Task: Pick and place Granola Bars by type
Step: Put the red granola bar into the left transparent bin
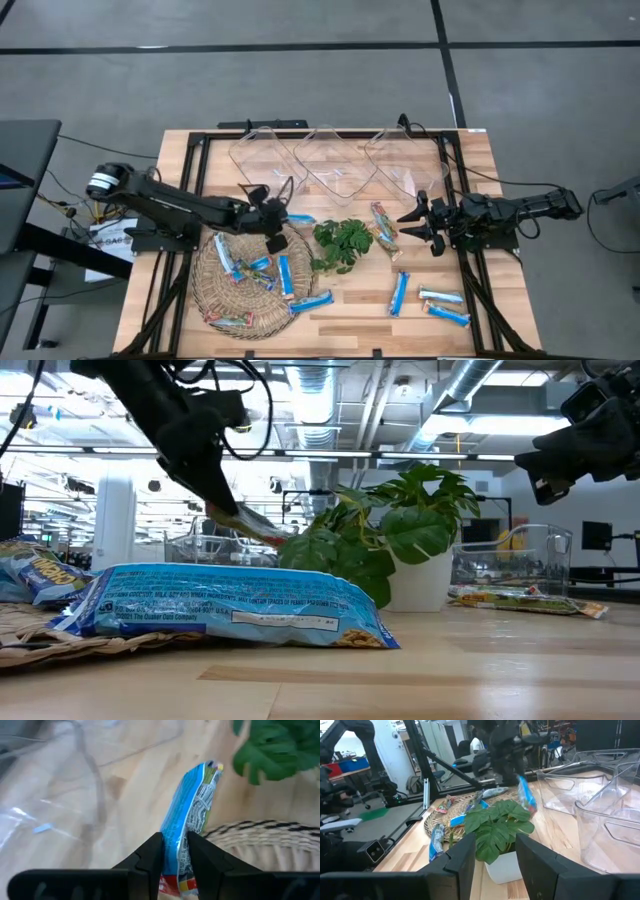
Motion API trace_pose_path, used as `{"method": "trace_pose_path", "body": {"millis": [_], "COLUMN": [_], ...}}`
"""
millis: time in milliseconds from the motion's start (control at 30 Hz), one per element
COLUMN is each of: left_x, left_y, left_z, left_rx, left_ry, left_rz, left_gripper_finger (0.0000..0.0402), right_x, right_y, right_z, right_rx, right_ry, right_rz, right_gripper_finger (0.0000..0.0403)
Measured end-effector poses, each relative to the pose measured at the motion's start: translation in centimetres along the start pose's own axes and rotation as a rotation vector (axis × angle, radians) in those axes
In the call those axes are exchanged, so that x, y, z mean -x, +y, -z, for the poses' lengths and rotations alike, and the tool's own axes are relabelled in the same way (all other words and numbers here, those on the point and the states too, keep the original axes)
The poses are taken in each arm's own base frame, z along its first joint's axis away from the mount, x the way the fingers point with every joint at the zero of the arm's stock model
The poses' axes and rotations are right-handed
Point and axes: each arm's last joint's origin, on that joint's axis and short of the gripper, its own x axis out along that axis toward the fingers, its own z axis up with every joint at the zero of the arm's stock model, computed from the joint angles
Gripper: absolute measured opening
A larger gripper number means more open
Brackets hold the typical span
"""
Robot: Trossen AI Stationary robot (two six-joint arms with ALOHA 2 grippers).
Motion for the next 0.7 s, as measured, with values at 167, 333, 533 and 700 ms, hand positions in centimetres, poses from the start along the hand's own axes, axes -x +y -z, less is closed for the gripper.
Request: {"method": "trace_pose_path", "body": {"millis": [167,333,533,700], "left_x": [1.7,3.4,4.9,5.1], "left_y": [1.9,3.1,3.9,4.1], "left_z": [-0.2,-0.4,-0.8,-0.2], "left_rx": [0.008,0.032,0.027,0.0], "left_ry": [-0.013,-0.052,-0.123,-0.076], "left_rz": [-0.062,-0.091,-0.127,-0.136], "left_gripper_finger": [0.0082,0.0082,0.0079,0.004], "right_x": [0.0,0.0,0.0,0.0], "right_y": [0.0,0.0,0.0,0.0], "right_z": [0.0,0.0,0.0,0.0], "right_rx": [0.0,0.0,0.0,0.0], "right_ry": [0.0,0.0,0.0,0.0], "right_rz": [0.0,0.0,0.0,0.0], "right_gripper_finger": [0.0133,0.0134,0.0133,0.0134]}}
